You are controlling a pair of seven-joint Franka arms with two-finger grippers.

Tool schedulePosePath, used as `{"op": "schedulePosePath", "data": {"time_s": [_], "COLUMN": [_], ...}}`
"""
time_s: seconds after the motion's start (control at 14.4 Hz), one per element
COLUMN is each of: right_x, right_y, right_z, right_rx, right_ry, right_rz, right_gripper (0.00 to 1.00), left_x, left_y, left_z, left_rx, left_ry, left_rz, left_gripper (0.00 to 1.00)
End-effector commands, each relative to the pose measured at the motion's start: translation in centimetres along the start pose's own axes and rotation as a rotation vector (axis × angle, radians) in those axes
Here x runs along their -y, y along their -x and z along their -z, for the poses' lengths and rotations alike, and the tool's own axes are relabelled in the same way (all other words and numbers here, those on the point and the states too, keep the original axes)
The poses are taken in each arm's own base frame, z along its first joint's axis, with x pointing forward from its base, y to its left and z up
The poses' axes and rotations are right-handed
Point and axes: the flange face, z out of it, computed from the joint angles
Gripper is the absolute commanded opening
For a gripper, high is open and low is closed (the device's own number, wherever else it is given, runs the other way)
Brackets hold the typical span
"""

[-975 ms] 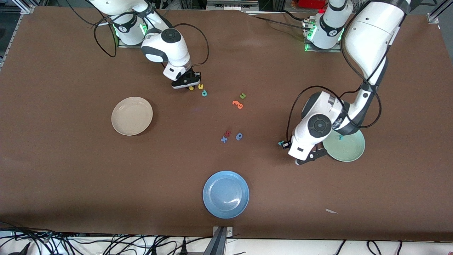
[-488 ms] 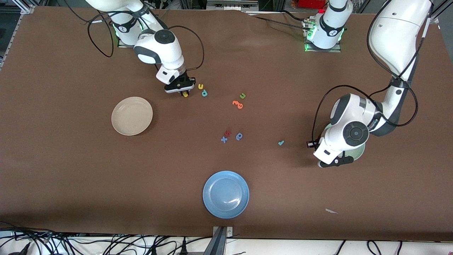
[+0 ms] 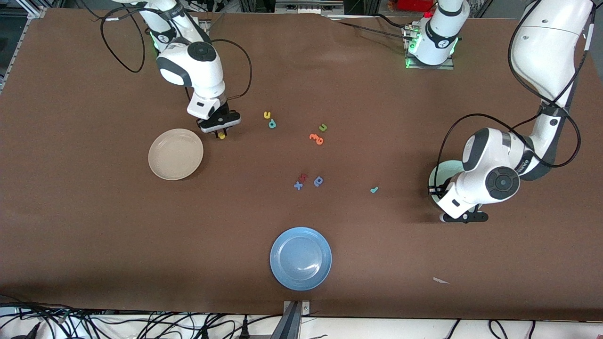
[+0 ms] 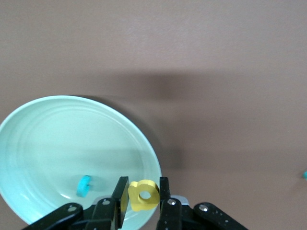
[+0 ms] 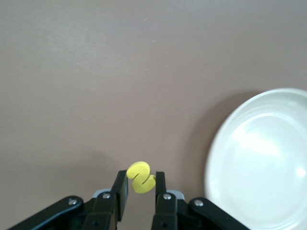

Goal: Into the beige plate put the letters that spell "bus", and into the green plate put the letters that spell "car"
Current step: 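Drop the 2 on the beige plate while the left gripper drops the a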

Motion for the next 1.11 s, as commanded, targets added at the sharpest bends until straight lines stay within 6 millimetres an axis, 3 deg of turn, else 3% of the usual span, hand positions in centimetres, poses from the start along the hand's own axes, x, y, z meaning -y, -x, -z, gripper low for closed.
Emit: {"op": "schedulePosePath", "data": {"time_s": [0.0,0.28,0.42,0.49,0.56,0.63,0.84,1.04], "right_x": [-4.6,-9.5,-10.5,-10.5,-10.7,-11.3,-12.0,-11.2], "right_y": [0.4,0.7,0.8,0.8,0.9,0.8,0.9,0.8], "right_z": [-0.1,-1.1,-1.5,-1.6,-1.7,-2.0,-2.2,-2.0], "right_rx": [0.021,0.05,0.057,0.058,0.06,0.06,0.07,0.089], "right_ry": [0.024,0.03,0.024,0.021,0.02,0.017,0.005,-0.011], "right_rz": [0.107,0.202,0.2,0.201,0.195,0.18,0.134,0.081], "right_gripper": [0.0,0.0,0.0,0.0,0.34,0.99,1.0,1.0], "left_x": [1.6,4.5,5.7,5.8,5.9,5.7,5.0,0.4], "left_y": [1.5,3.3,3.8,3.8,3.8,3.8,3.3,3.4], "left_z": [-0.9,-2.7,-2.7,-2.8,-2.8,-2.8,-1.7,-0.8], "left_rx": [-0.037,-0.128,-0.144,-0.145,-0.143,-0.137,-0.157,-0.164], "left_ry": [-0.019,0.008,-0.007,-0.024,-0.033,-0.035,-0.035,0.006], "left_rz": [-0.056,-0.066,-0.072,-0.087,-0.099,-0.108,-0.102,-0.057], "left_gripper": [0.24,0.25,0.27,0.36,0.69,1.0,1.0,1.0]}}
